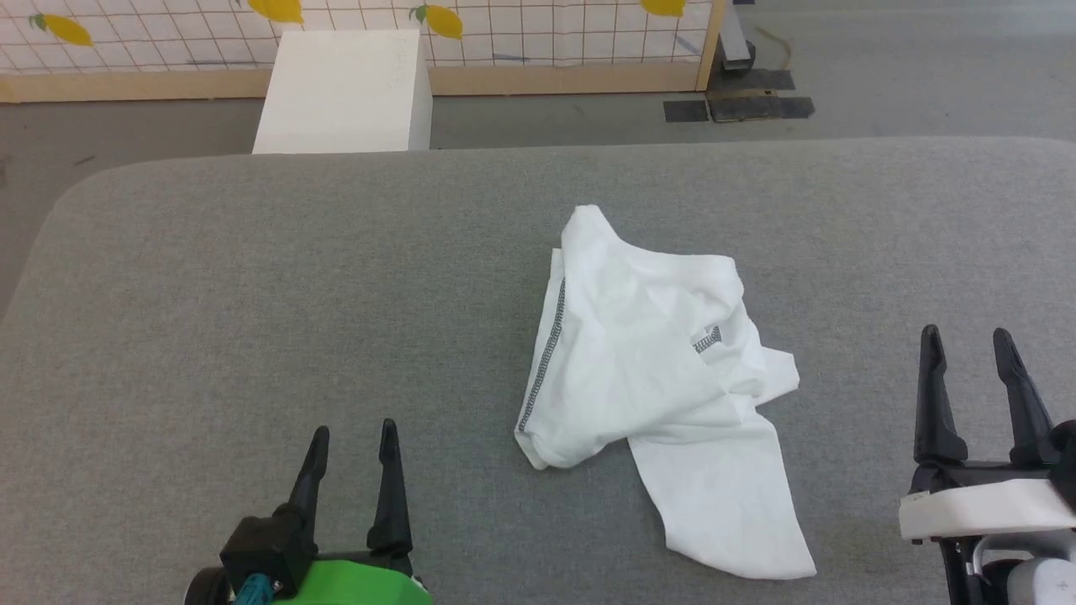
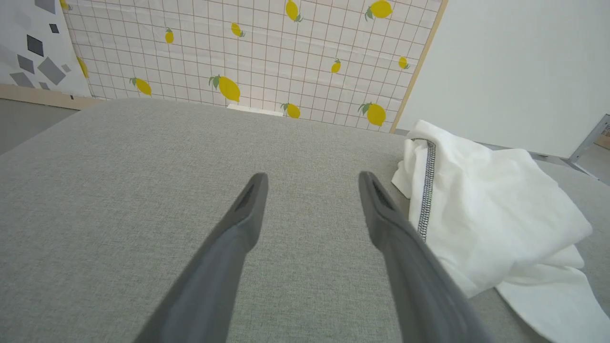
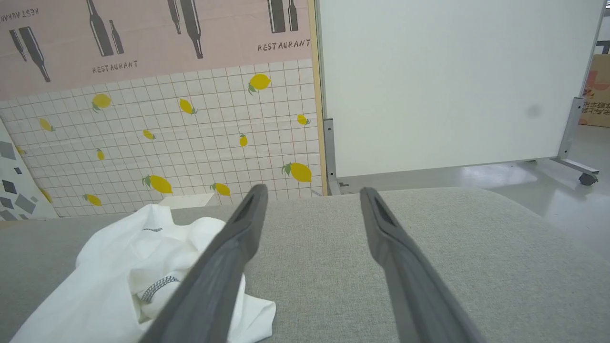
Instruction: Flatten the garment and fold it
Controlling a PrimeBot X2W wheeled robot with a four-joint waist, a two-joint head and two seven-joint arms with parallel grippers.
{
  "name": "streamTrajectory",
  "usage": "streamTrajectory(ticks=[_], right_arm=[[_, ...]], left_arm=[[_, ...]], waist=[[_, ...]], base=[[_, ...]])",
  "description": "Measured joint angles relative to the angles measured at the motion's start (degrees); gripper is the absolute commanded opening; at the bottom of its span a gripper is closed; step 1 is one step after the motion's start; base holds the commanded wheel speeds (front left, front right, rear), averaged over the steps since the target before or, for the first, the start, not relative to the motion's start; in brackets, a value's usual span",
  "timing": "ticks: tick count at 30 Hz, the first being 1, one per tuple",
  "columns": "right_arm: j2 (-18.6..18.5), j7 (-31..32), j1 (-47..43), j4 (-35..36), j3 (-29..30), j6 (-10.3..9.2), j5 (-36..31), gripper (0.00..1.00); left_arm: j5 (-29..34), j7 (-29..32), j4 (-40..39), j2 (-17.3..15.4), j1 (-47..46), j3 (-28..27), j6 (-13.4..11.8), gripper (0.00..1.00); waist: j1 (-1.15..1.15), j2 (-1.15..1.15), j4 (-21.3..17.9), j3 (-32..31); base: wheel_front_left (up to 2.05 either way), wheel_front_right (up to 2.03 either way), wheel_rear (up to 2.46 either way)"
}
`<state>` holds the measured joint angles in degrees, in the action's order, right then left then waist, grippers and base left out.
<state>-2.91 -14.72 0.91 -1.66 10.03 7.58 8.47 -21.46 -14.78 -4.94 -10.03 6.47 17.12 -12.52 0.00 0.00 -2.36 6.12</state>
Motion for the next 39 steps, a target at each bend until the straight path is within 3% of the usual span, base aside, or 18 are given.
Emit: streamTrajectory(ticks=[6, 13, 20, 28, 35, 36, 37, 39], right_arm=[[0.0, 0.0, 0.0, 0.2, 0.0, 0.0, -0.4, 1.0], [0.0, 0.0, 0.0, 0.6, 0.9, 0.0, -0.7, 1.0], [0.0, 0.0, 0.0, 0.7, 1.0, 0.0, -0.5, 1.0], [0.0, 0.0, 0.5, 0.6, 0.9, 0.0, 0.2, 1.0], [0.0, 0.0, 2.0, 0.4, 1.0, 0.0, 0.4, 1.0], [0.0, 0.0, 2.1, 0.3, 1.0, 0.0, 0.5, 1.0], [0.0, 0.0, 2.1, 0.3, 1.0, 0.0, 0.6, 1.0], [0.0, 0.0, 2.1, 0.2, 1.2, 0.0, 0.6, 1.0]], left_arm=[[2.4, 1.3, -0.6, -0.7, -2.0, 0.8, 2.5, 1.0], [2.4, 16.2, -3.0, -2.2, -9.6, 6.6, 6.4, 1.0], [-0.2, 27.3, -3.1, 0.5, -12.6, 12.6, 8.8, 1.0], [6.0, 29.2, 6.4, 1.1, -17.8, 19.3, 10.5, 1.0], [8.5, 24.9, 16.5, 2.8, -23.0, 19.9, 10.4, 1.0], [8.5, 24.3, 17.7, 3.0, -23.5, 19.8, 10.4, 0.43], [8.5, 23.3, 18.5, 3.2, -23.9, 19.7, 10.4, 0.0], [7.7, 22.1, 19.4, 3.6, -24.2, 19.3, 10.4, 0.0]], waist=[[0.0, 0.0, 0.2, -0.5], [0.0, 0.0, -0.4, -0.2], [0.0, 0.0, -1.4, 1.3], [0.0, 0.0, -2.6, 3.9], [0.0, 0.0, -3.7, 5.6], [0.0, 0.0, -3.9, 5.6], [0.0, 0.0, -4.0, 5.6], [0.0, 0.0, -4.1, 5.4]], base=[[0.0, 0.0, 0.0], [0.0, 0.0, 0.0], [0.0, 0.0, 0.0], [0.0, 0.0, 0.0], [0.0, 0.0, 0.0], [0.0, 0.0, 0.0], [0.0, 0.0, 0.0], [0.0, 0.0, 0.0]])
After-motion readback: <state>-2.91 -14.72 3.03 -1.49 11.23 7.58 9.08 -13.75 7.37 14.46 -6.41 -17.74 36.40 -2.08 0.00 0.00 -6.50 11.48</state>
